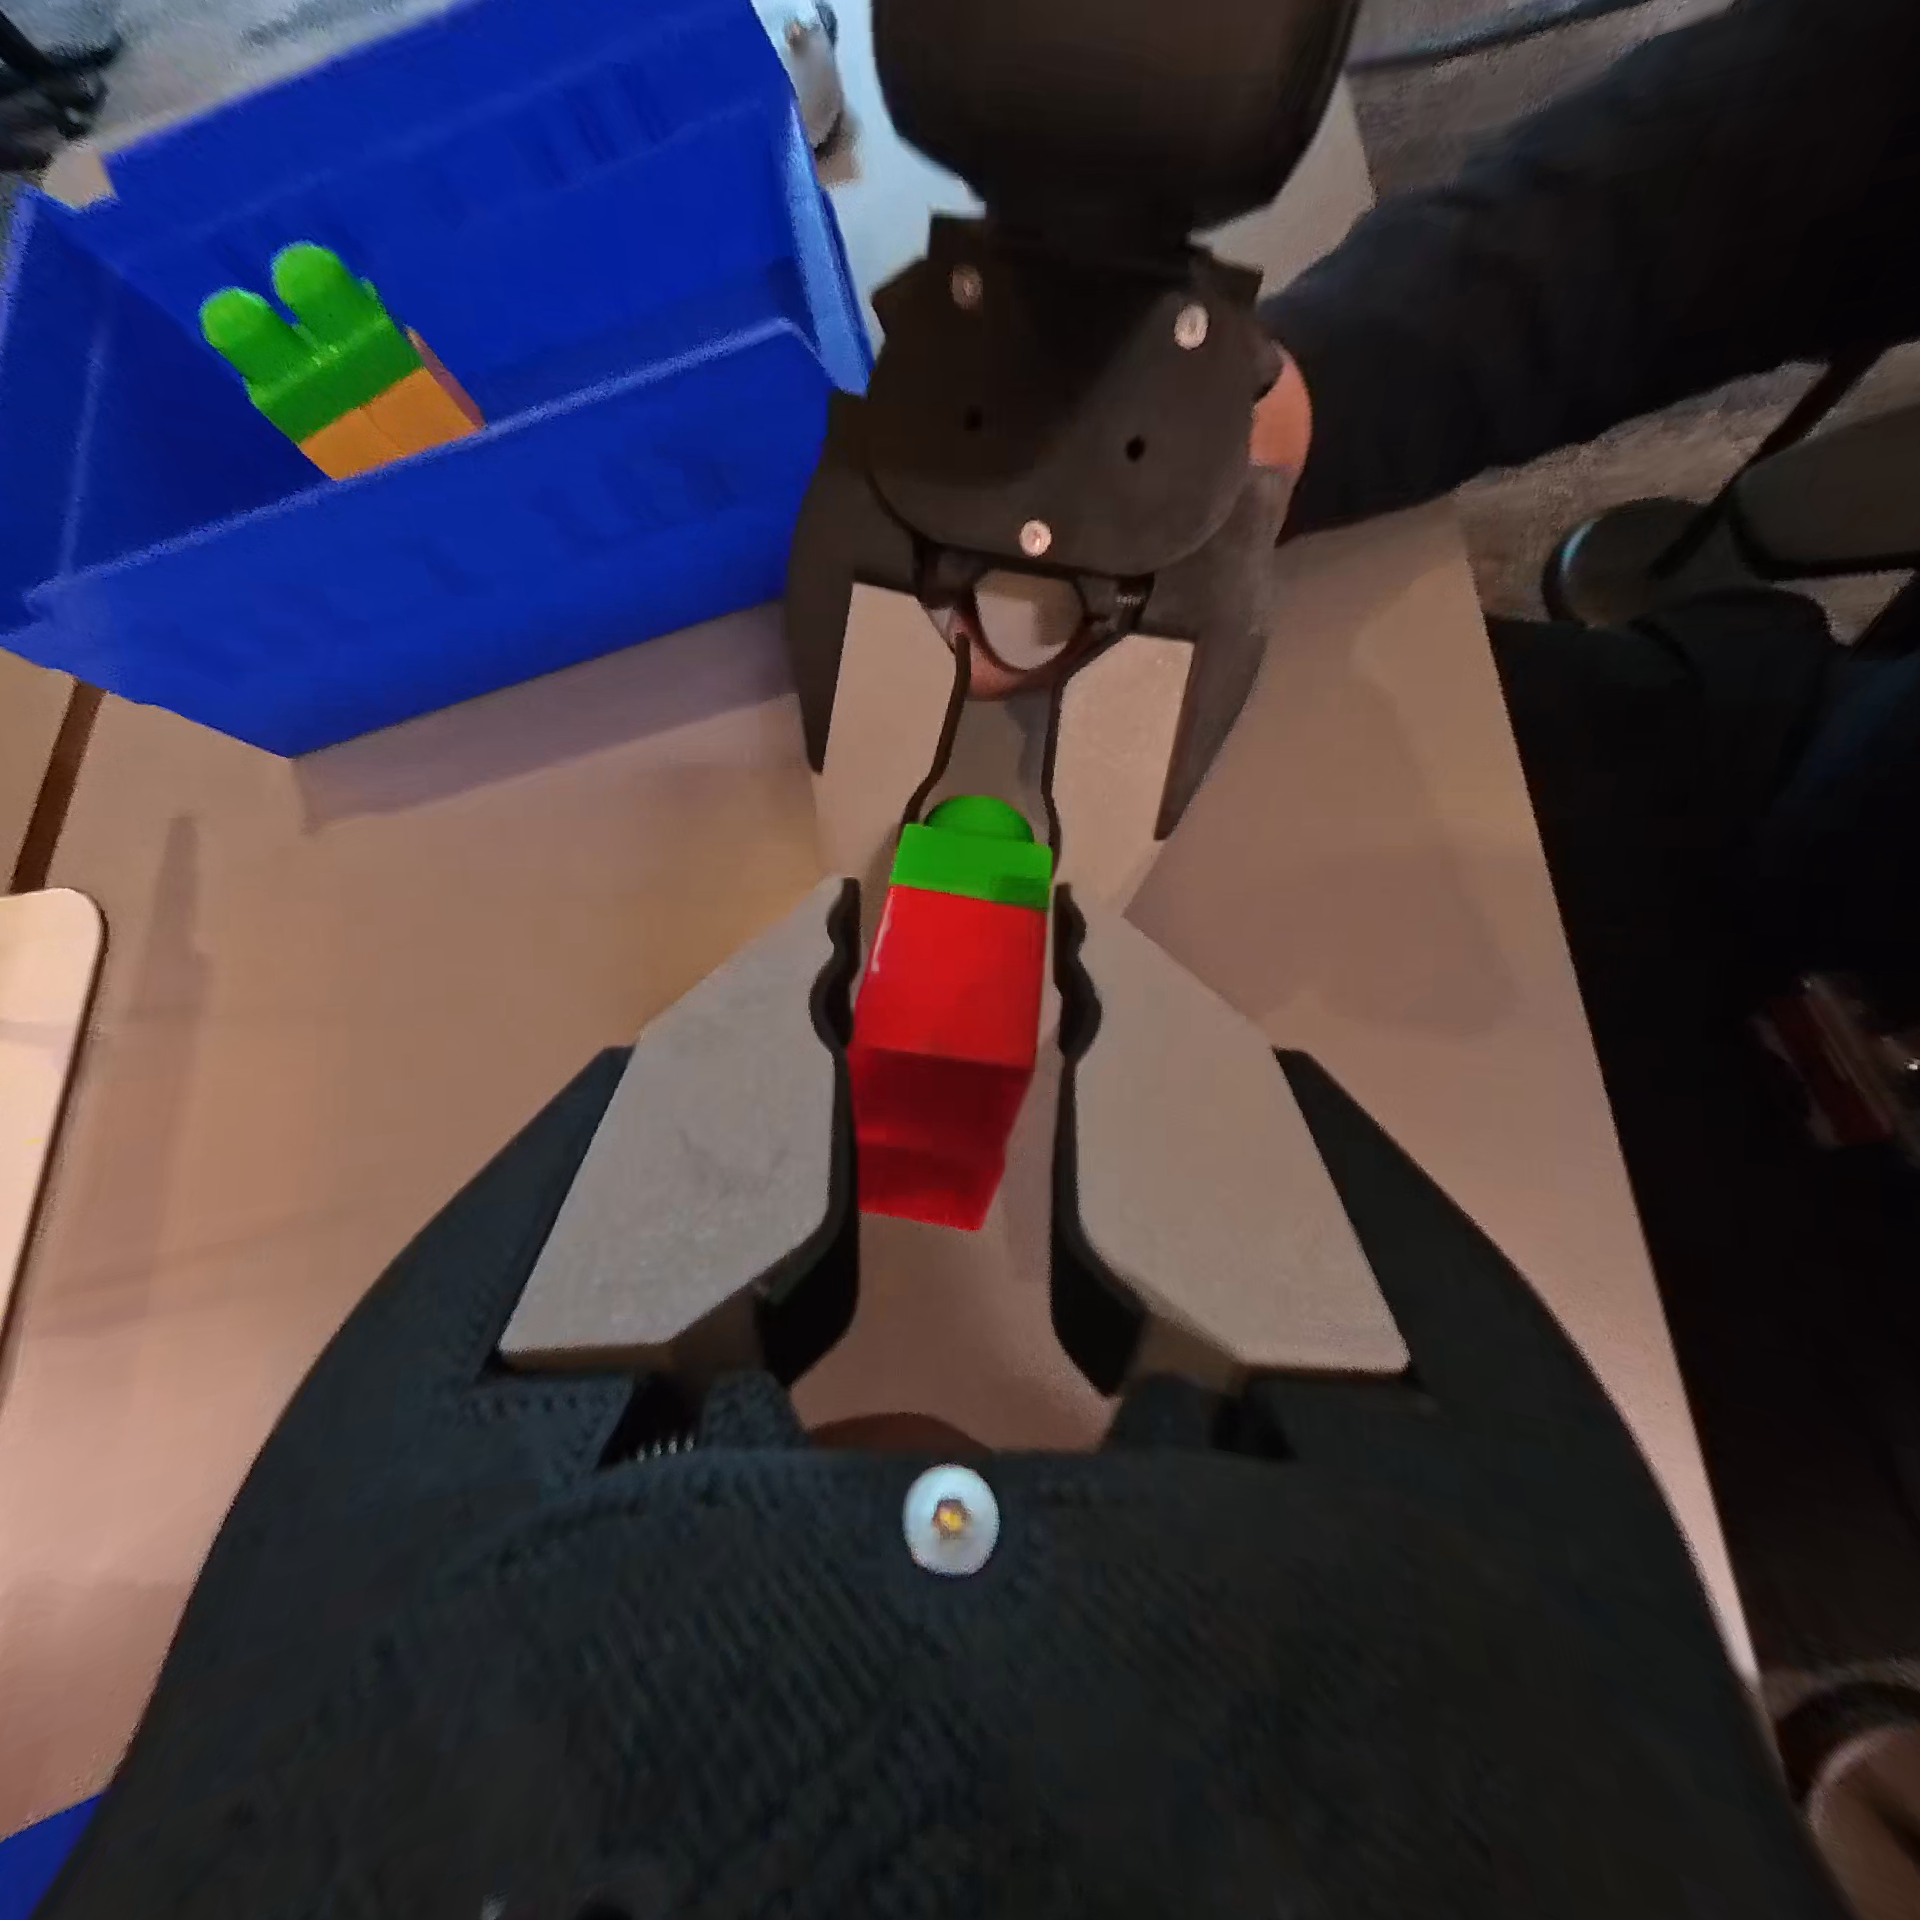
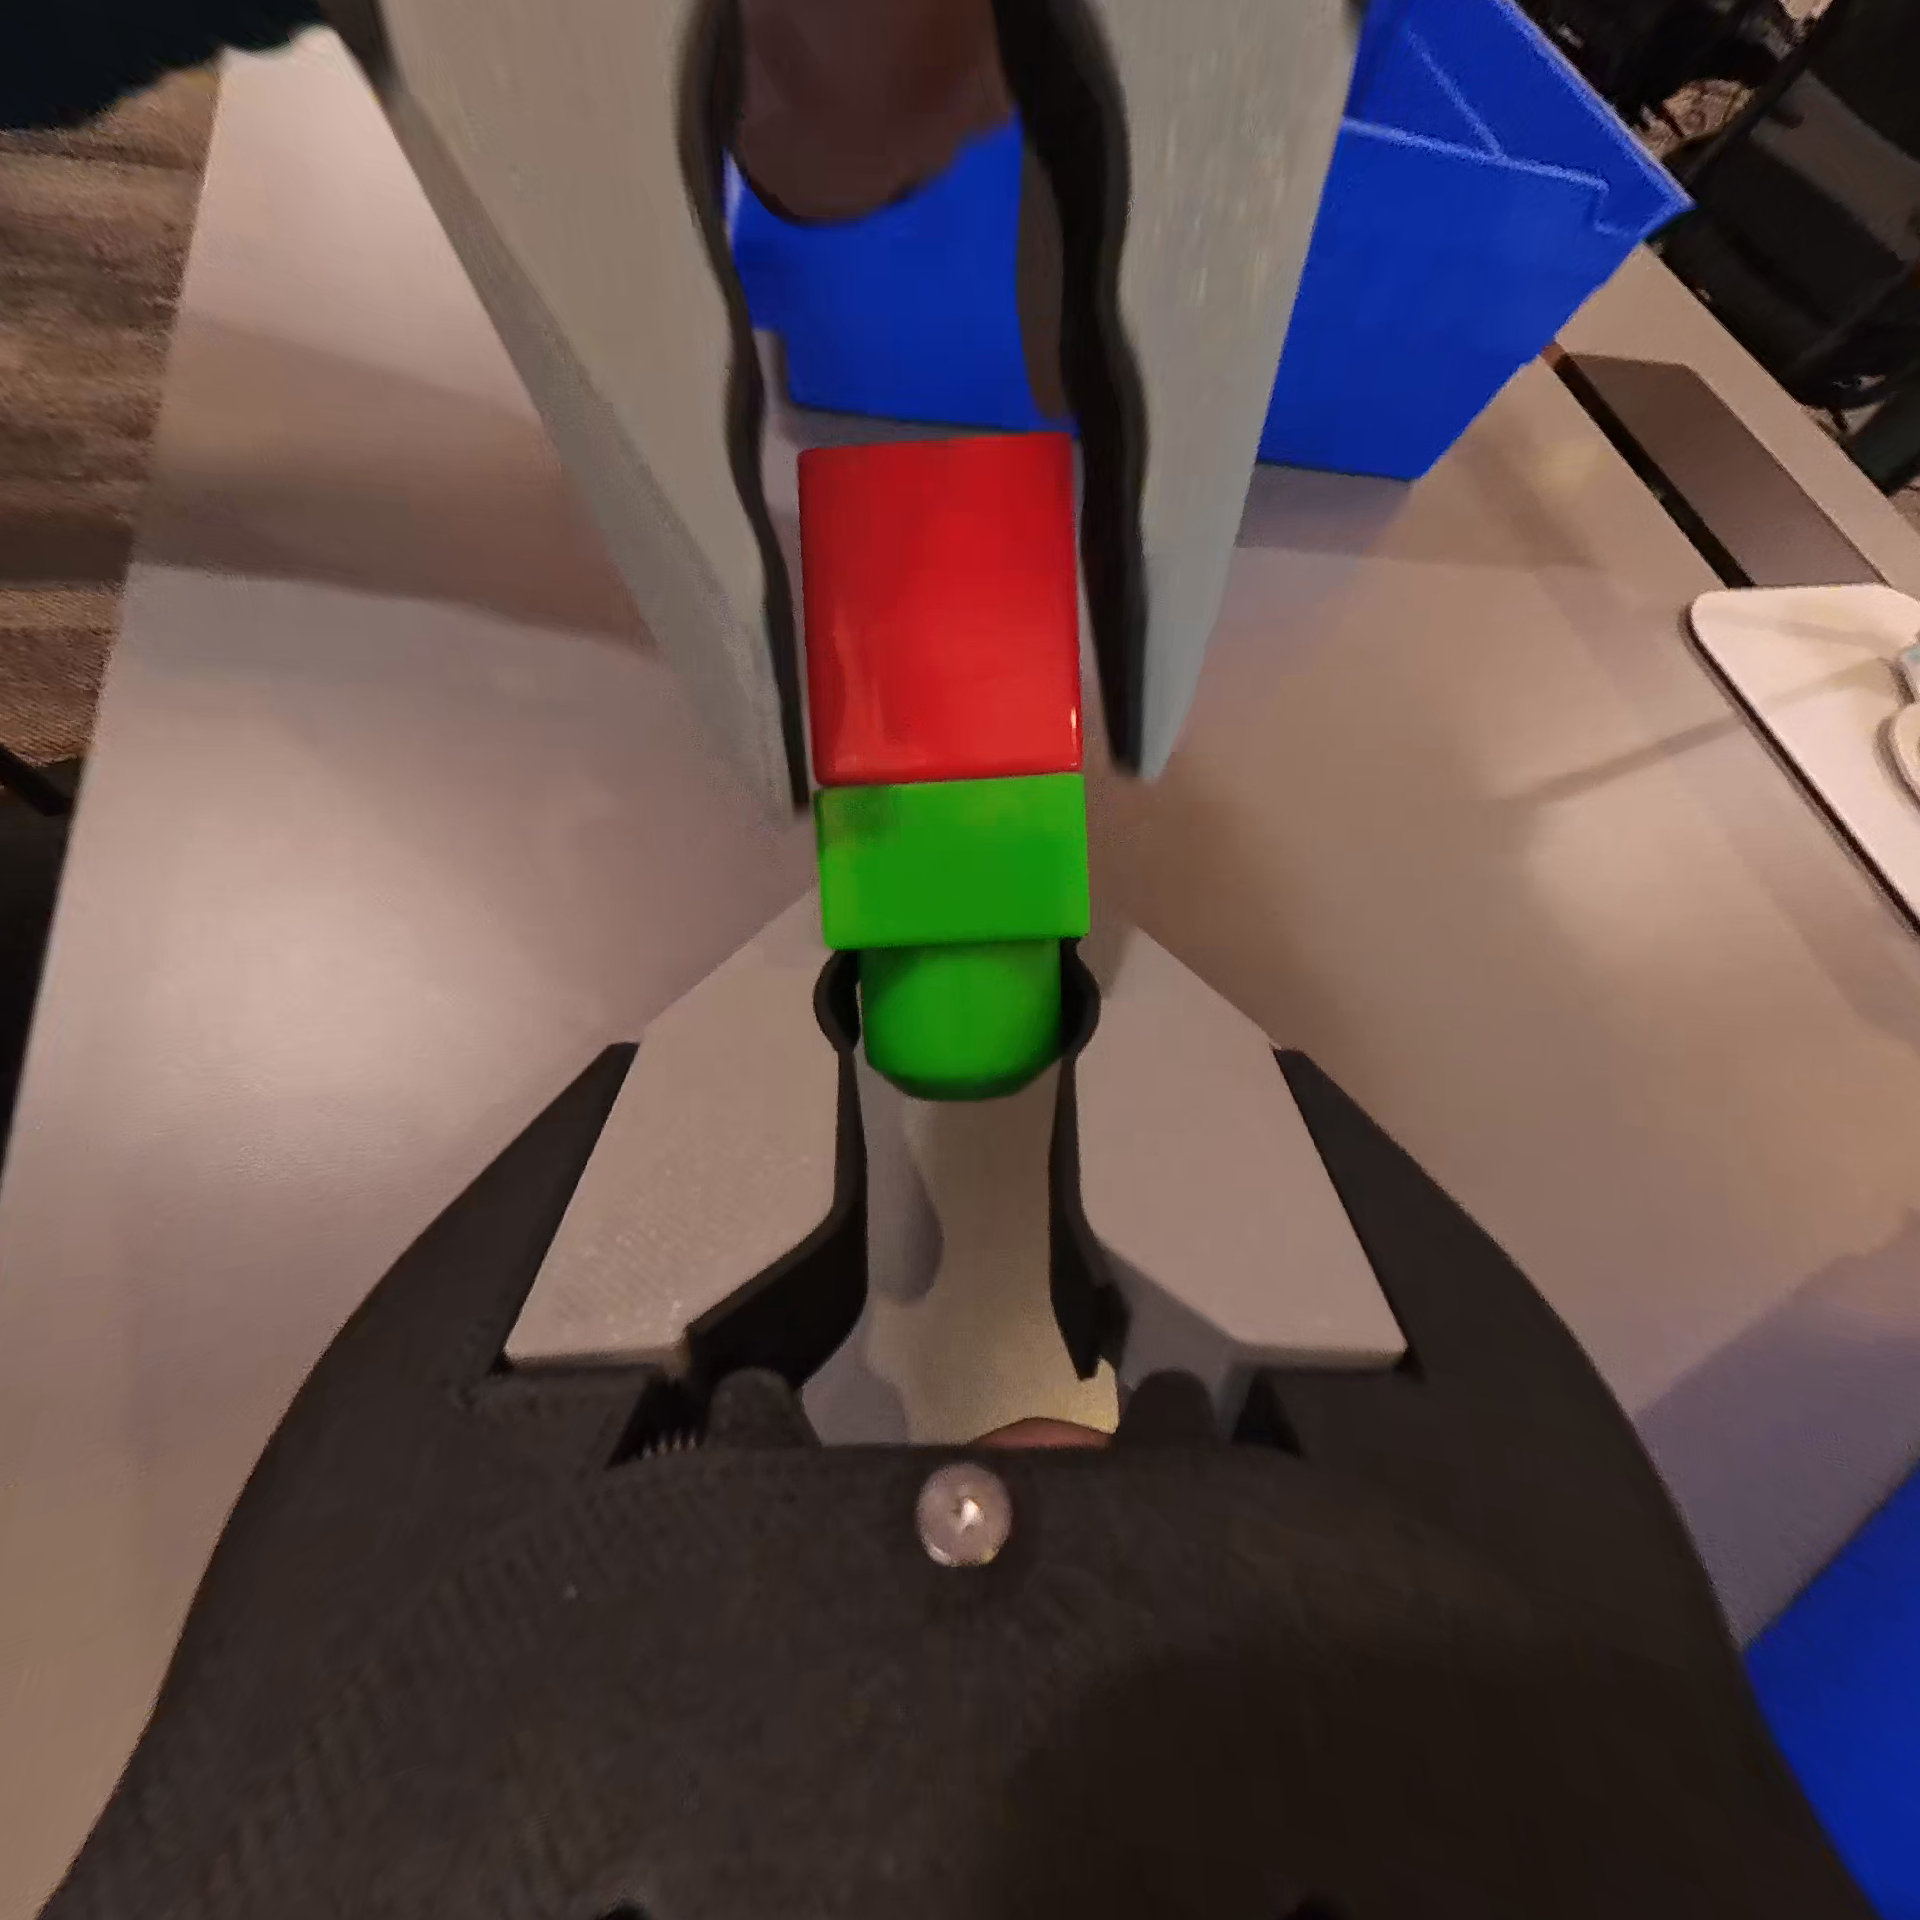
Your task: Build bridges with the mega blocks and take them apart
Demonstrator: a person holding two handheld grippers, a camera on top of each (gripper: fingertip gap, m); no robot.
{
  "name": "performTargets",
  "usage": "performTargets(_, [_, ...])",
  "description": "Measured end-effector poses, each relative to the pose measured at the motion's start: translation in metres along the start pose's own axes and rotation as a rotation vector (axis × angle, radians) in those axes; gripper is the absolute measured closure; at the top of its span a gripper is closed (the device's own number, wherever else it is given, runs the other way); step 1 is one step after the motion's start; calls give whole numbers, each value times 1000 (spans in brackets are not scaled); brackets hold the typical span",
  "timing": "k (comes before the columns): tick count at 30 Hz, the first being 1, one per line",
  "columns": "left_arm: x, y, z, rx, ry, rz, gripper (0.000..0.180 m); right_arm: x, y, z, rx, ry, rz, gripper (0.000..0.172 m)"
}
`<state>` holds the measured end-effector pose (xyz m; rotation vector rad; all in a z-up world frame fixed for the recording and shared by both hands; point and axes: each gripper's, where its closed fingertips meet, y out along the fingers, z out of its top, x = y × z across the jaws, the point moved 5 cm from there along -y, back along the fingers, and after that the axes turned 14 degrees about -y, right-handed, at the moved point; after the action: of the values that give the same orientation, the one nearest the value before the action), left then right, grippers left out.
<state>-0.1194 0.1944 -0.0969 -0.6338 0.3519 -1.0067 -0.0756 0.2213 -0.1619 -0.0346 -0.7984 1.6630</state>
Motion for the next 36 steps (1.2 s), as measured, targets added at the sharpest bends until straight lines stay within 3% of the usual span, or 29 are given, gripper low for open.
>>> performTargets(7, [-11, -44, 23, 309, -126, 174, 131, 19, -21, -3, 172, 181, -12, 140])
performTargets(12, [-24, -38, 4, 464, -229, 273, 122, 32, -31, -2, 258, 255, -68, 139])
performTargets(17, [-22, -21, -16, 653, -326, 130, 123, 38, -40, 3, 300, 229, -159, 139])
performTargets(22, [-20, -12, -22, 673, -322, 128, 137, 45, -74, 21, 402, 101, -380, 140])
performTargets(26, [-31, 10, -38, 518, -430, 141, 125, 79, -135, 6, 375, 237, -705, 139])
performTargets(29, [-38, 16, -43, 453, -478, 162, 126, 119, -167, -30, 103, 390, -690, 139])
performTargets(32, [-42, 16, -42, 438, -480, 185, 126, 155, -178, -73, -265, 572, -472, 138])
performTargets(36, [-44, 20, -42, 408, -460, 205, 127, 188, -173, -115, -750, 659, -221, 138])
